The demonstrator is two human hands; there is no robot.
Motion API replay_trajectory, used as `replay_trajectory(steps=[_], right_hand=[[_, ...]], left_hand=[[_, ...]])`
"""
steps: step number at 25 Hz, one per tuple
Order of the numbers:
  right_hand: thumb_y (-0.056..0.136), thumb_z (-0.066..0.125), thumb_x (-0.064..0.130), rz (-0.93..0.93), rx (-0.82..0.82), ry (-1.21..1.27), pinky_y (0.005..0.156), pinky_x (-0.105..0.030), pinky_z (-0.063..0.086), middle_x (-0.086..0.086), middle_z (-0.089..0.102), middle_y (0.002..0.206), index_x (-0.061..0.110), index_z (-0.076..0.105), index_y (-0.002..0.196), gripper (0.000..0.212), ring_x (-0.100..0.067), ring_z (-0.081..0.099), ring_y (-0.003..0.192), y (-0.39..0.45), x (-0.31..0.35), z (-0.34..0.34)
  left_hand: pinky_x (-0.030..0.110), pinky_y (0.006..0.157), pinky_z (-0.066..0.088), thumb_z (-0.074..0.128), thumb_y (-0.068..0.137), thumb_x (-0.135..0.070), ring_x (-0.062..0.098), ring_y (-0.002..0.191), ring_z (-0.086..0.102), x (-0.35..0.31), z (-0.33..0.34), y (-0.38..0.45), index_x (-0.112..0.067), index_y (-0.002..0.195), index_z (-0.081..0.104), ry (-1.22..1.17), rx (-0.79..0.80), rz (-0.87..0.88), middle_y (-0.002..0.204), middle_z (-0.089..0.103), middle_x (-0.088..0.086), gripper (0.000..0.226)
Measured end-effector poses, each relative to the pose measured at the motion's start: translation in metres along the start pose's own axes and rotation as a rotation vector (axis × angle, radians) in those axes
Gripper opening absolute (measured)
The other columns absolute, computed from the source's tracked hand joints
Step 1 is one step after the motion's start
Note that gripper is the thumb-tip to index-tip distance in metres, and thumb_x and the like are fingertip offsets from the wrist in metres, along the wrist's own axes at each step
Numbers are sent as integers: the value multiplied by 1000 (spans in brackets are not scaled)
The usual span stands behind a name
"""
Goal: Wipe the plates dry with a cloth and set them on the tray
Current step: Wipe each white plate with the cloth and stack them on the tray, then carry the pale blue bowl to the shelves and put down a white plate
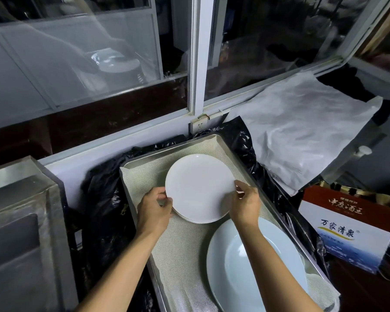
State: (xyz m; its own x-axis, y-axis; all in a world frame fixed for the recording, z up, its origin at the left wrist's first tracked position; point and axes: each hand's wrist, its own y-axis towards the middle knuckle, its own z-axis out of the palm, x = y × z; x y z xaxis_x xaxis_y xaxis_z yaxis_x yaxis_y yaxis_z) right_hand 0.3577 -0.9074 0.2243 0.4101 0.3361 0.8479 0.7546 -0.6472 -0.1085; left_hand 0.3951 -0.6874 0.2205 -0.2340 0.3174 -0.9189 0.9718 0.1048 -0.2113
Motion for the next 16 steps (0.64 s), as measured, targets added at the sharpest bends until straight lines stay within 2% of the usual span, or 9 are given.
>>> replay_trajectory(steps=[2, 4, 6, 9, 11, 13, 14, 16], right_hand=[[100, 54, 8, -6, 7, 11, 101, -42, 49, -15, 59, 123, 8, 67, 129, 32, -28, 64, 99, -3, 2, -2], [98, 53, 7, -16, 26, 21, 101, -41, 50, -13, 63, 125, 9, 66, 129, 34, -26, 65, 101, -14, 2, -7], [96, 53, 6, -4, 40, 40, 100, -41, 51, -11, 66, 125, 10, 65, 130, 36, -25, 65, 106, -29, 3, -13], [95, 53, 6, 4, 25, 47, 93, -30, 50, -5, 68, 124, 12, 65, 131, 38, -18, 64, 105, -58, 5, -27], [94, 54, 6, -7, 12, 26, 89, -28, 49, -1, 69, 121, 14, 67, 128, 38, -16, 64, 104, -79, 4, -38], [93, 54, 7, -29, -4, 6, 80, -20, 46, 2, 71, 114, 16, 70, 124, 35, -14, 65, 102, -102, 0, -49], [93, 54, 7, -38, -16, 3, 76, -16, 43, 2, 71, 110, 17, 71, 121, 34, -14, 66, 101, -111, -3, -56], [94, 55, 7, -47, -35, -10, 74, -16, 41, 1, 72, 105, 17, 72, 118, 31, -13, 66, 97, -125, -10, -69]], left_hand=[[46, 74, 62, 66, 91, -5, 27, 80, 72, 3, -1, -5, -28, 110, 69, 64, 29, 3, 104, 68, -4, 30], [49, 84, 59, 66, 90, -9, 27, 93, 71, 5, -3, -18, -26, 122, 67, 99, 85, -10, 110, 66, -9, 36], [48, 82, 61, 65, 90, -10, 19, 88, 72, 7, -7, -36, -30, 124, 65, 70, 138, -53, 114, 65, -12, 40], [45, 73, 63, 62, 93, -9, 8, 64, 71, 7, -13, -64, -34, 118, 60, -1, 195, -92, 112, 62, -16, 35], [45, 71, 63, 59, 94, -8, 9, 61, 70, 9, -16, -84, -33, 111, 61, -10, 223, -93, 111, 63, -12, 30], [47, 70, 63, 59, 94, -6, 11, 61, 71, 11, -18, -105, -34, 102, 62, -15, 253, -76, 109, 65, -10, 30], [48, 70, 63, 58, 94, -5, 13, 63, 71, 13, -18, -115, -34, 101, 63, -12, 273, -64, 108, 66, -8, 30], [48, 74, 63, 58, 93, -4, 21, 69, 72, 16, -15, -131, -29, 105, 65, -3, 303, -61, 109, 66, -4, 29]])
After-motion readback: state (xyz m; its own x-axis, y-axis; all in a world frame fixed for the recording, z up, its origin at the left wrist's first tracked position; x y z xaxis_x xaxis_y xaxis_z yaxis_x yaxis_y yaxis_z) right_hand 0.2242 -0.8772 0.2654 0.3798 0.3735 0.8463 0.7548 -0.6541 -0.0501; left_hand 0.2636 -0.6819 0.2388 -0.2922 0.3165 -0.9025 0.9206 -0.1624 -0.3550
